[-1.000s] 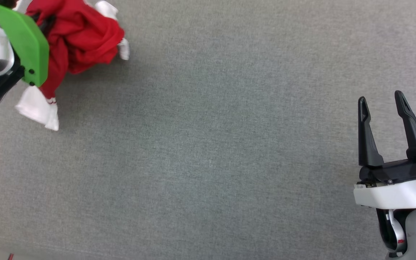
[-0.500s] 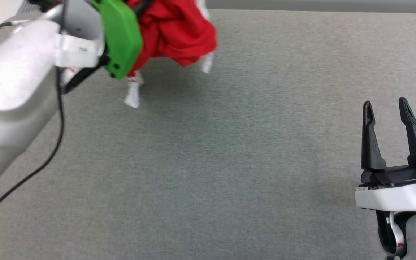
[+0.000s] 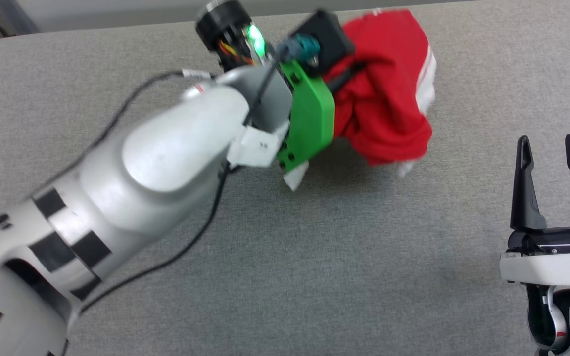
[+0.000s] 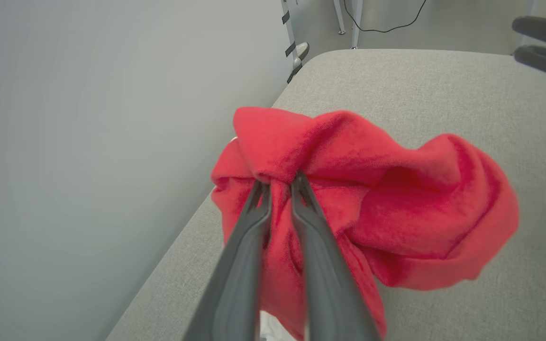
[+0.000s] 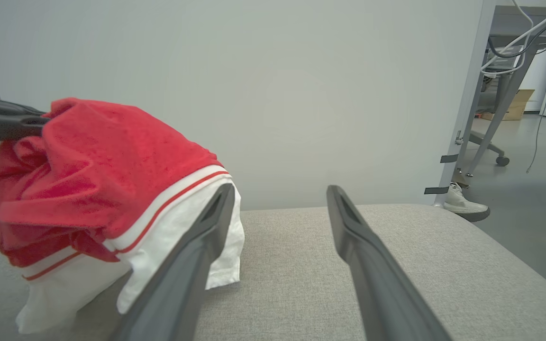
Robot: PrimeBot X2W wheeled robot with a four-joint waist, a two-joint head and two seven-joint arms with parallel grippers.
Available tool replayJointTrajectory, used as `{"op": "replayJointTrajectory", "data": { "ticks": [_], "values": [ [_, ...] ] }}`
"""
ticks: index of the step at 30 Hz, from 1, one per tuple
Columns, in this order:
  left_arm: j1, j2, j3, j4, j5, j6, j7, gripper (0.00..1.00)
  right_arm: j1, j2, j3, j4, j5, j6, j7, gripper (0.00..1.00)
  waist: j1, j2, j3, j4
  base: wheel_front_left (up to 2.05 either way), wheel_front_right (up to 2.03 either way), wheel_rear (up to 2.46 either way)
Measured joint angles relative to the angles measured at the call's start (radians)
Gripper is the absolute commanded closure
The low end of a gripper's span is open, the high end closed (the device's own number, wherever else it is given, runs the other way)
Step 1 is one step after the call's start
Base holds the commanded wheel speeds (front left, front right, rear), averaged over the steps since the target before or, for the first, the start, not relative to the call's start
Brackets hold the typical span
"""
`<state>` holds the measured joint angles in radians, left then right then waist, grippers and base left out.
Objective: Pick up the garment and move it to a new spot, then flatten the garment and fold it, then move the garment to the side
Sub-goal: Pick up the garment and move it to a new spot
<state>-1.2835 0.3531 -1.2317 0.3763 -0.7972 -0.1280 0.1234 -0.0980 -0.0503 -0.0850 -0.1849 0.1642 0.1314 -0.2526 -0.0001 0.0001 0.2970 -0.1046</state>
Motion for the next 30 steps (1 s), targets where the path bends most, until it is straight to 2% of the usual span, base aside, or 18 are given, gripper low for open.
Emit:
{"op": "replayJointTrajectory", "data": {
  "ticks": [12, 18, 19, 20, 26, 30],
  "values": [
    [0.301, -0.110, -0.044, 0.219, 0.028, 0.000, -0.052, 1.00, 0.000, 0.001, -0.005, 0.003, 0.000, 0.000, 0.000, 0.00, 0.0000, 0.0000, 0.014, 0.031, 0.00, 0.00, 0.00],
    [0.354, -0.149, -0.047, 0.285, 0.042, 0.000, -0.086, 1.00, 0.000, 0.001, -0.007, 0.007, -0.003, 0.000, 0.000, 0.00, 0.0000, 0.0000, 0.008, 0.044, 0.00, 0.00, 0.00],
    [0.354, -0.154, -0.045, 0.297, 0.047, 0.000, -0.109, 0.90, 0.000, 0.001, -0.007, 0.009, -0.005, 0.000, 0.000, 0.00, 0.0000, 0.0000, 0.004, 0.045, 0.00, 0.00, 0.00],
    [0.354, -0.160, -0.040, 0.307, 0.052, 0.002, -0.135, 0.00, 0.001, 0.001, -0.007, 0.011, -0.007, 0.000, 0.000, 0.00, 0.0000, 0.0000, -0.001, 0.047, 0.00, 0.00, 0.00],
    [0.353, -0.198, 0.006, 0.304, 0.079, 0.067, -0.306, 0.00, 0.026, 0.001, -0.012, 0.027, -0.014, 0.000, 0.000, 0.00, 0.0000, 0.0000, -0.036, 0.066, 0.00, 0.00, 0.00],
    [0.361, -0.199, 0.044, 0.245, 0.083, 0.120, -0.358, 0.00, 0.049, 0.001, -0.017, 0.034, -0.020, 0.000, 0.000, 0.00, 0.0000, 0.0000, -0.068, 0.083, 0.00, 0.00, 0.00]
  ]
}}
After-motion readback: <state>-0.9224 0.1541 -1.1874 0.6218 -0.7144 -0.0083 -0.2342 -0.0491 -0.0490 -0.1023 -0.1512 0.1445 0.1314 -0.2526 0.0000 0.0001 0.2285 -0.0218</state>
